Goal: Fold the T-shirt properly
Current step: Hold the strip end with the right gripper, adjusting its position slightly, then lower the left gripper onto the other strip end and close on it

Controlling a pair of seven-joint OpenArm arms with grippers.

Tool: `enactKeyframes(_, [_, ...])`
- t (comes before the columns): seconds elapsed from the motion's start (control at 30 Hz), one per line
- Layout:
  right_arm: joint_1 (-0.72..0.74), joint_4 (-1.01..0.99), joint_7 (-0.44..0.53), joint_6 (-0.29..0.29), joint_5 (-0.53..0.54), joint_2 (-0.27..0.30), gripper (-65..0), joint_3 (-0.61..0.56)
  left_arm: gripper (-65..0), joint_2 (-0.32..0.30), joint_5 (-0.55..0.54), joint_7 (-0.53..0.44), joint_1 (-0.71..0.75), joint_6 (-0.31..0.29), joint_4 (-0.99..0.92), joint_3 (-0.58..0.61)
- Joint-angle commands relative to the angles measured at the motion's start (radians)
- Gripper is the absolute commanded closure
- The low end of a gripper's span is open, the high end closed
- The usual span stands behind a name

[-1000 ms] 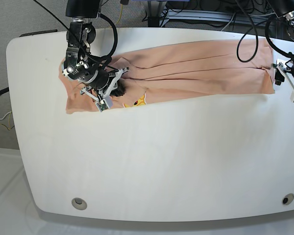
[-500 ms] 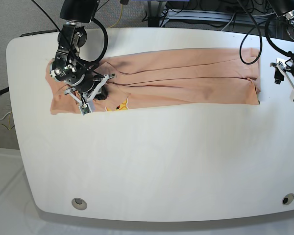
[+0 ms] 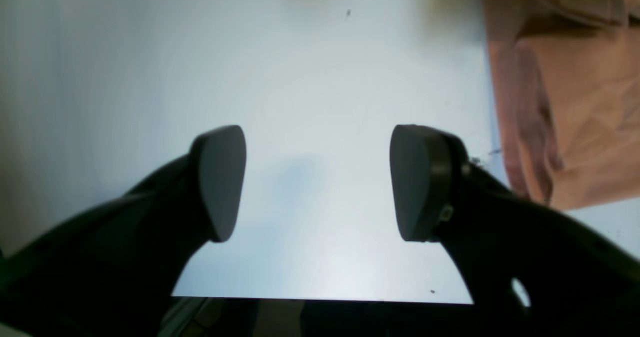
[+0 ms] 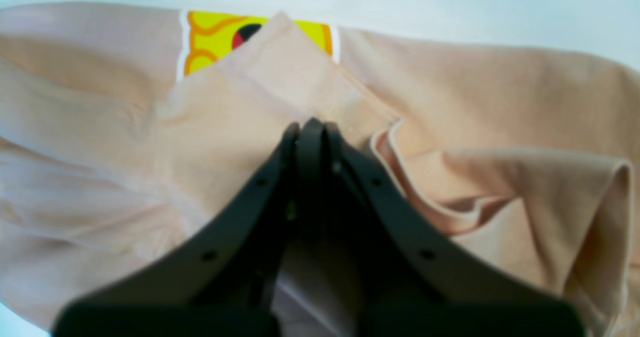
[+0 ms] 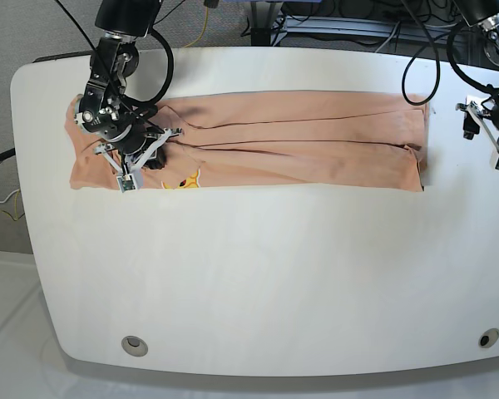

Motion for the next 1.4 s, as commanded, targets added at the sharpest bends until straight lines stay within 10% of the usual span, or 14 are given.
enactKeyframes(0.0, [-0.027, -0.012, -0.113, -0.032, -0.100, 0.007, 0.0, 0.002, -41.4, -0.008, -0.040, -0.014, -0.006, 0.002, 0.016, -0.008])
enactKeyframes(0.87, [-0.030, -0.010, -0.113, -0.022, -0.099, 0.000, 0.0, -0.004, -41.5, 0.046, -0.483, -0.015, -0.011, 0.002, 0.015, -0.171])
enactKeyframes(1.37, [-0.031, -0.008, -0.113, -0.021, -0.097, 0.000, 0.0, -0.004, -41.5, 0.135, -0.506, -0.020, -0.045, 0.002, -0.105, -0.169])
